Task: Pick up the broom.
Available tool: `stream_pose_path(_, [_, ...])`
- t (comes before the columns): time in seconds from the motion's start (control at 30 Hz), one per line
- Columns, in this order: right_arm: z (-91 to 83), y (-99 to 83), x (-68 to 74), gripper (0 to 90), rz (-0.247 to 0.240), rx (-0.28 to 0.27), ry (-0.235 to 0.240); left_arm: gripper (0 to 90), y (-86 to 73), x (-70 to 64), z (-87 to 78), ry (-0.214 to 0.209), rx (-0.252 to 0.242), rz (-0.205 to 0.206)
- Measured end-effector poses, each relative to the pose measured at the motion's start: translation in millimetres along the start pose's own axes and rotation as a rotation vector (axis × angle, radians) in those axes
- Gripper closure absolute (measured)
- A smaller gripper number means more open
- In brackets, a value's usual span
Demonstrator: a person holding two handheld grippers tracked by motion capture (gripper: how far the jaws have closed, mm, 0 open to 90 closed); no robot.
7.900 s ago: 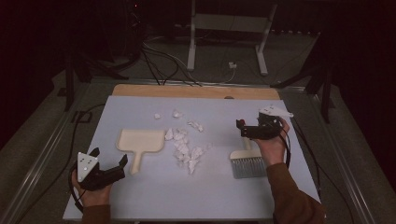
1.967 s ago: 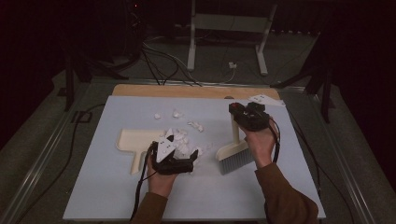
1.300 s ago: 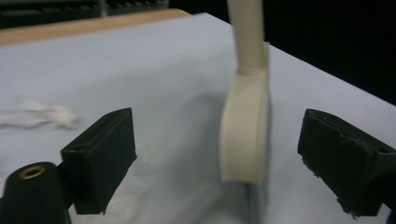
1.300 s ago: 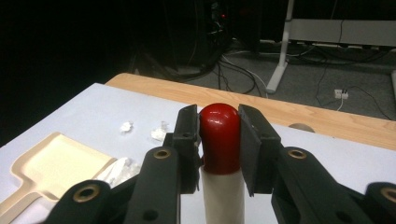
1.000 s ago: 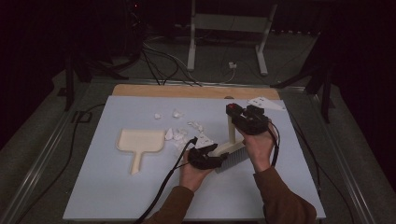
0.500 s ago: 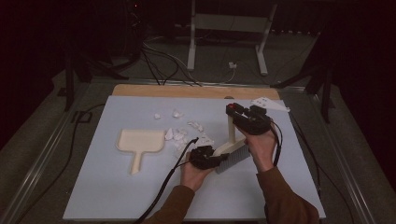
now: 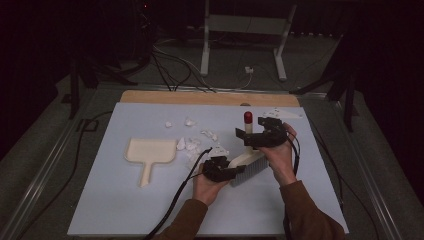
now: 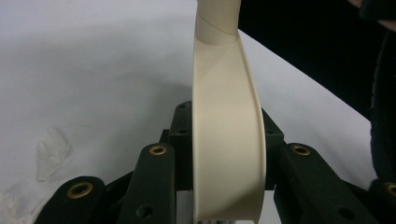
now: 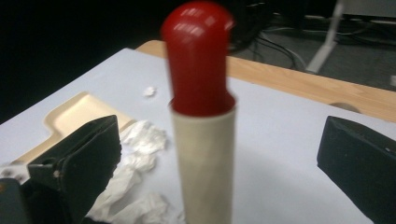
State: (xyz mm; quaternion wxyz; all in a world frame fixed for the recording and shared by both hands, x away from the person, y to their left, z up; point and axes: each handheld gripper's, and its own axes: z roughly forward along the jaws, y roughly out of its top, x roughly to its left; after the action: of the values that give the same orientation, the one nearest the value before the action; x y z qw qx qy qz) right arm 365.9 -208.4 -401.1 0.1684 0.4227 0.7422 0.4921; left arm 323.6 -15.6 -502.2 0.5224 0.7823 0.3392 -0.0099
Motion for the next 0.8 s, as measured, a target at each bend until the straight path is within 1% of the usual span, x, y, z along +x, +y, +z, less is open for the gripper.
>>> stream_pose_path(0.03, [0.0, 0.0, 0.0, 0.0, 0.000, 0.000, 0.000, 69.7, 0.0, 0.0, 0.0, 0.000, 0.000, 0.000])
stream_pose_path(0.07, [-0.3, -2.0, 0.0, 0.0, -0.014, 0.007, 0.041, 69.7, 0.5, -0.1, -1.3, -0.004, 0.002, 0.000])
stream_pose_path(0.1, [-0.3, -3.2, -0.3, 0.0, -0.019, 0.003, 0.067, 69.8, 1.2, -0.5, -3.6, -0.003, 0.007, 0.010])
stream_pose_path(0.13, [-0.2, -4.5, -1.8, 0.0, -0.021, -0.014, 0.110, 69.8, 1.2, -0.5, -3.6, -0.003, 0.007, 0.010])
stream_pose_path(0.17, [0.2, -5.3, -3.9, 0.0, -0.013, -0.025, 0.158, 69.8, 1.5, -0.2, -5.4, -0.003, 0.011, 0.020])
stream_pose_path(0.2, [0.2, -5.3, -3.9, 0.0, -0.013, -0.025, 0.158, 69.8, 1.7, -0.1, -7.3, -0.002, 0.014, 0.026])
stream_pose_path(0.23, [0.1, -6.0, -5.5, 0.0, -0.006, -0.028, 0.187, 69.8, 1.8, 0.4, -9.2, -0.003, 0.014, 0.029])
stream_pose_path(0.27, [-0.1, -6.4, -6.2, 0.0, -0.006, -0.027, 0.194, 69.8, 1.8, 0.9, -11.3, -0.005, 0.013, 0.029])
stream_pose_path(0.3, [-0.5, -7.2, -7.4, 0.0, -0.018, -0.029, 0.194, 69.9, 1.7, 1.3, -13.6, -0.006, 0.011, 0.028])
stream_pose_path(0.37, [-1.0, -7.8, -8.1, 0.0, -0.020, -0.034, 0.203, 69.9, 2.5, 2.6, -20.7, -0.008, 0.002, 0.032])
stream_pose_path(0.43, [-1.1, -7.9, -8.1, 0.0, -0.020, -0.032, 0.212, 69.9, 3.2, 3.1, -22.9, -0.010, 0.001, 0.033])
stream_pose_path(0.5, [-1.0, -8.2, -6.6, 0.0, -0.025, -0.014, 0.239, 69.9, 4.4, 4.2, -27.9, -0.011, 0.002, 0.033])
stream_pose_path(0.57, [-1.2, -8.4, -5.6, 0.0, -0.034, -0.006, 0.239, 69.9, 4.9, 5.7, -33.8, -0.015, 0.002, 0.039])
stream_pose_path(0.7, [-0.9, -9.3, -4.6, 0.0, -0.048, 0.000, 0.254, 69.9, 5.1, 9.4, -45.3, -0.016, -0.005, 0.046])
stream_pose_path(0.8, [0.8, -10.0, -3.2, 0.0, -0.079, 0.023, 0.259, 69.9, 6.2, 13.2, -53.4, -0.016, -0.007, 0.047])
